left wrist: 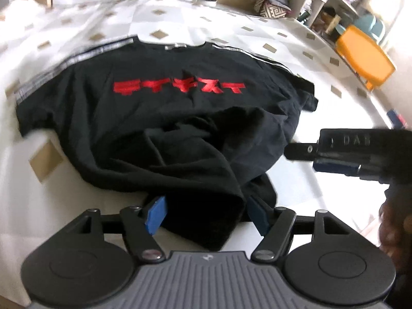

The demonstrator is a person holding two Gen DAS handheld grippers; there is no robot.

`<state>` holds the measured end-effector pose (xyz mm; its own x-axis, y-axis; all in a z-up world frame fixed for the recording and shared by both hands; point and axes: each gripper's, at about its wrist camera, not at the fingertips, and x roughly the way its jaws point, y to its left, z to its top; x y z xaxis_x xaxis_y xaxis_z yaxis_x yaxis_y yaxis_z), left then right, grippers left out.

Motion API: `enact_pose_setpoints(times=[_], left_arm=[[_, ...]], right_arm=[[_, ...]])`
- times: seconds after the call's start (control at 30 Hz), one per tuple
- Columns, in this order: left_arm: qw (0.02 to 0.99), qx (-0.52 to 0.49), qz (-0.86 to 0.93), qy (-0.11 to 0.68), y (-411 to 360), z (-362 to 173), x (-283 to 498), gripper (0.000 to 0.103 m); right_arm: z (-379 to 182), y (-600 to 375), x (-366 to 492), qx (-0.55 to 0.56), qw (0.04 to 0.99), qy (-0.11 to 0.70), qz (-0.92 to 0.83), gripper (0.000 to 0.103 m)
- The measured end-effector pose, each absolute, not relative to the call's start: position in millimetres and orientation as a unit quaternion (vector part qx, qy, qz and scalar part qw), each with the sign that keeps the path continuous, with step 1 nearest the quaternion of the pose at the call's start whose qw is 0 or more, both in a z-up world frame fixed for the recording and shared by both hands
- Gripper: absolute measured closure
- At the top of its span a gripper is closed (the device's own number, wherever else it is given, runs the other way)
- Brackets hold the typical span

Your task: Fold clothes

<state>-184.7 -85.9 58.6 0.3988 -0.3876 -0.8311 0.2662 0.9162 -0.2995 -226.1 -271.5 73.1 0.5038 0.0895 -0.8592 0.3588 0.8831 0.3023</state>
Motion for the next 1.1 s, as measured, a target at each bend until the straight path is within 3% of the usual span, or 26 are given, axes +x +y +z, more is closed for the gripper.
enact_pose_setpoints(times=[0.3, 0.67, 0.87, 1.03, 1.1], left_arm=[[0.839, -0.018, -0.161, 0.519, -103, 45, -183, 0.038], [0.852, -0.065, -0.111, 0.507, -79, 48, -176, 0.087], [0.85, -0.086, -0.11, 0.508, -71, 51, -176, 0.087], [0.864, -0.09, -0.081, 0.489, -63, 58, -176, 0.088], [0.869, -0.092, -0.076, 0.481, -60, 60, -175, 0.092]], right_arm=[[60, -266, -223, 0.217, 0.822, 0.52, -0.076, 0.048], [41, -255, -221, 0.232, 0.806, 0.542, -0.046, 0.049], [34, -242, -218, 0.266, 0.801, 0.536, 0.002, 0.06], [33, -225, -215, 0.225, 0.816, 0.533, 0.017, 0.09], [34, -220, -216, 0.21, 0.824, 0.526, 0.02, 0.094]])
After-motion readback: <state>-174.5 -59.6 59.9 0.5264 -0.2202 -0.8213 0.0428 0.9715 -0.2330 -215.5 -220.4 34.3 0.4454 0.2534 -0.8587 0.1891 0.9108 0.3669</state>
